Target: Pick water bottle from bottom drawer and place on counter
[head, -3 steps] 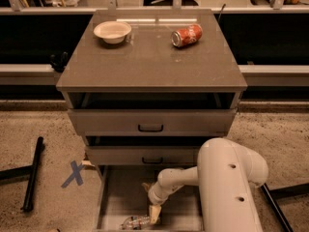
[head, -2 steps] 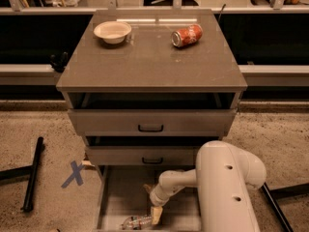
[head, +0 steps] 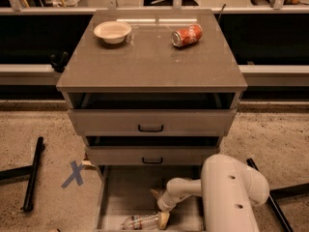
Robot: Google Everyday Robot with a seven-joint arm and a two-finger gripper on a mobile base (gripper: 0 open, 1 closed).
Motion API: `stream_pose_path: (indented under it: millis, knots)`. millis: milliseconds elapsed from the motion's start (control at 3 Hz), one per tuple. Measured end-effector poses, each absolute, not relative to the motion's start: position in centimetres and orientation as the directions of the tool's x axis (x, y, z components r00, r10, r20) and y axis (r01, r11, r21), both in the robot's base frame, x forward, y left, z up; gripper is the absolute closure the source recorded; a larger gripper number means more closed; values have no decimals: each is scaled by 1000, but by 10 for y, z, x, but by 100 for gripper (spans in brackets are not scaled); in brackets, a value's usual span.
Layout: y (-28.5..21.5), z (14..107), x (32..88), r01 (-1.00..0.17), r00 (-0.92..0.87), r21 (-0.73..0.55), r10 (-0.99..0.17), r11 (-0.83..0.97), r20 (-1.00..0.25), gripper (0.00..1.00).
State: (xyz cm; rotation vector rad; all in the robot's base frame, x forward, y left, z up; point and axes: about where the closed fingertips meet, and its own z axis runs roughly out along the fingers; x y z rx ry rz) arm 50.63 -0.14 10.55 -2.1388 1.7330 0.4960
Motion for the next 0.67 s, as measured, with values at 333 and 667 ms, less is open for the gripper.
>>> stream_pose_path:
  millis: [333, 667]
  knots:
    - [-16, 73, 506, -980, 197, -62, -850, -191, -489, 0]
    - [-17, 79, 507, -979, 200, -65, -849, -193, -488, 0]
